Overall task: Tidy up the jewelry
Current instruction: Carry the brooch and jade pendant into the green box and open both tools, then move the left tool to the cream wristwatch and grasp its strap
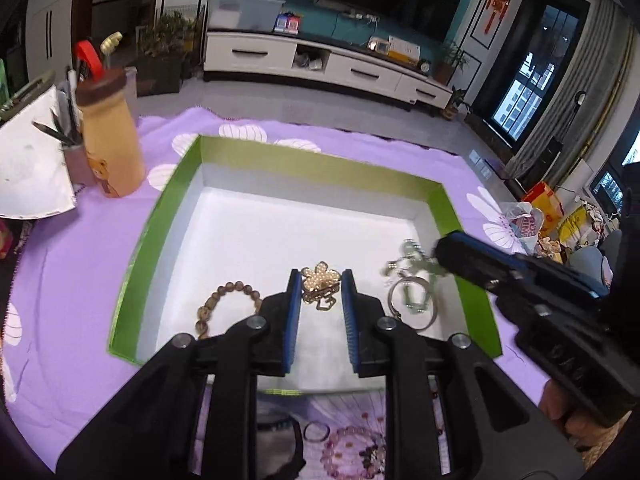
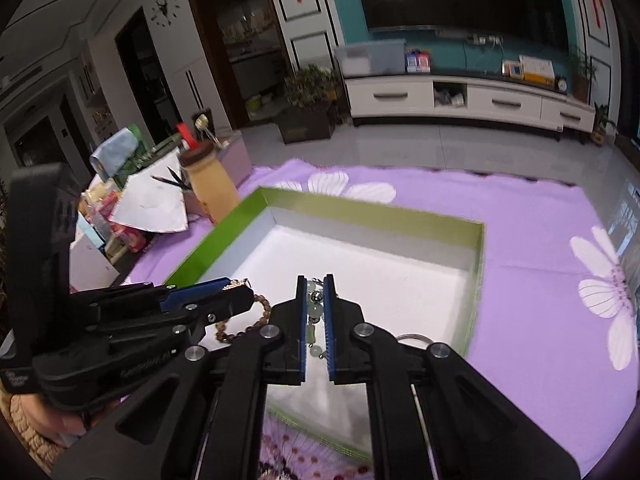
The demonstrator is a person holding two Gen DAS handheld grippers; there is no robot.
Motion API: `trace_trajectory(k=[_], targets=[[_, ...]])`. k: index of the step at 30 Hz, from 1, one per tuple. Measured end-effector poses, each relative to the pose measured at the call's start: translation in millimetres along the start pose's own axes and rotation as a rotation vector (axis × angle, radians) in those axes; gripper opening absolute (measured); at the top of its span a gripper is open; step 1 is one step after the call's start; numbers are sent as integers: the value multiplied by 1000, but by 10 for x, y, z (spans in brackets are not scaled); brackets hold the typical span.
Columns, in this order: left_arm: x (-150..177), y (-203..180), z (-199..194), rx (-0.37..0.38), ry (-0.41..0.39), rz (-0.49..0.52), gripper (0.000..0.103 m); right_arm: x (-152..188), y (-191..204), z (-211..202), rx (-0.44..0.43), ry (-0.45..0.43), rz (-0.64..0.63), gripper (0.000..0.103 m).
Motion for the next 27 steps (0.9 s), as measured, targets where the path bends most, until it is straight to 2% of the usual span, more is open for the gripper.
trace_trajectory(k=[2,3,4,5,7,10,13,21,24,27], targets=[[-2,22,108,4,18,-9,20,10,-37,123,18,13,19,7],[1,28,151,11,27,-16,21,13,-59,170,16,23,30,12],[1,44,194,8,34,-23,29,18,-94,224,20,32,48,21],[23,60,213,4,37,-26,34,24,-123,253,30,33,59,24],[33,91,226,-5,35,-34,43,38,-168,263,41,38,69,26],[35,123,165,-6,20,-47,45,60,-223,176,51,28,75,27],[51,191,37,-5,-2,-66,52,96,-285,22,50,17,87,29],[180,565,-488,-56,-67,-123,59,280,-408,-454,51,-16,99,33],[287,708,-696,-104,-83,-141,63,398,-444,-624,64,-20,99,38],[419,856,-881,-144,-101,-162,66,487,-460,-732,69,-21,102,39]])
Point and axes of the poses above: each gripper's, at about its wrist camera, not at the fingertips, and z roughly the way its jaws point, y to its left, x to its underside, the point moved 6 cm from there along z, roughly the way its jaws point, and after that the axes turned 4 degrees about z, right-handed, at the moved point
